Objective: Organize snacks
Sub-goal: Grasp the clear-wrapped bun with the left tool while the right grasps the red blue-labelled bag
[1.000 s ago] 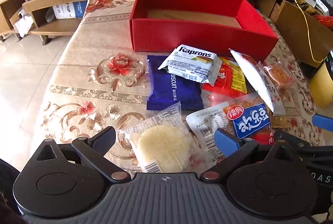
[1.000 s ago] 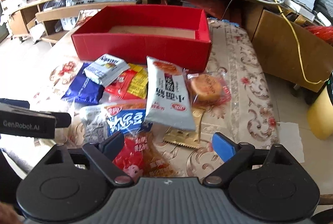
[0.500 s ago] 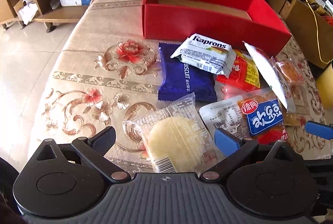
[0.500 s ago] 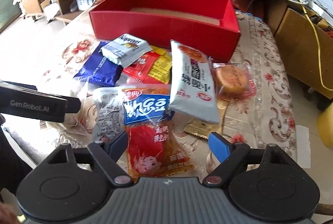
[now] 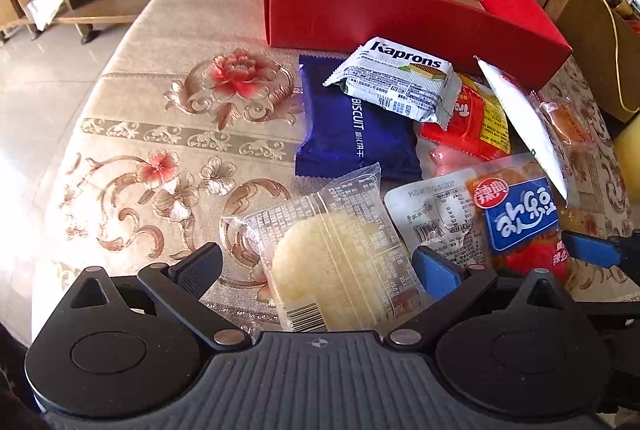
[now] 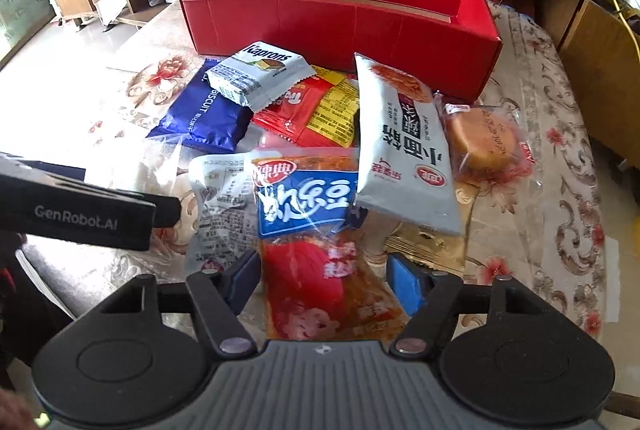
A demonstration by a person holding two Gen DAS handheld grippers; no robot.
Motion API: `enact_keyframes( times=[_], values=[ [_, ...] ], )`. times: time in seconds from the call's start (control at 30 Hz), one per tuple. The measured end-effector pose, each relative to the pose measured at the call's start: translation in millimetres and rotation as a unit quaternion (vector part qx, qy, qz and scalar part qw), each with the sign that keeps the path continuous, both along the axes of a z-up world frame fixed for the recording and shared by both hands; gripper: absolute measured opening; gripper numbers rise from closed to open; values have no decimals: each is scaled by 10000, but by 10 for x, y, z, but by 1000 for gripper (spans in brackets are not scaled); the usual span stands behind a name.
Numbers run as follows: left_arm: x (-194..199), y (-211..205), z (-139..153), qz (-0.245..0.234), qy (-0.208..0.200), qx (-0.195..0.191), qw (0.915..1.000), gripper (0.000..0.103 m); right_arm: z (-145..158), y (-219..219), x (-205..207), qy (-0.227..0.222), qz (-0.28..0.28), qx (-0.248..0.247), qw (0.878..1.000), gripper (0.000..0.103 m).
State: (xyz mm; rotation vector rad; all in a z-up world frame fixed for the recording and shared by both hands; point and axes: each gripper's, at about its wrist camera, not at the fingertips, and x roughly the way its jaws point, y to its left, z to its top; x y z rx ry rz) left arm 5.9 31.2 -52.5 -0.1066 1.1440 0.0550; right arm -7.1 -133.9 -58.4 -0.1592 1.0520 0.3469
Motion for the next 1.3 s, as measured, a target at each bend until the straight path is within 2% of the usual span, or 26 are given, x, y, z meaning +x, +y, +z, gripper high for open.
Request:
enact_keyframes(
  times=[0.2,0.4,0.57,0.83,1.0,1.3],
  values=[
    [53,9,-54,2,48,79,10000,102,0,126,64,-40,153,-37,9999,65],
    [67,-36,-75,-49,31,216,9997,103,-56,10,132,283,4,199,9994,64],
    [54,-76,-91,-136,30,365,9992,103,-66,20,68,112,129,-73,9998,54],
    [31,-40,-78,-185,19,278,9994,102,-48,31,18,80,258,-122,9996,49],
    [18,37,-35,-77,-26,186,9998,95,16,-8,-4,69,237,61,9997,47],
    [-13,92,18,-1,-101,249,9996,75,103,-30,-45,-4,256,221,9994,46]
  ],
)
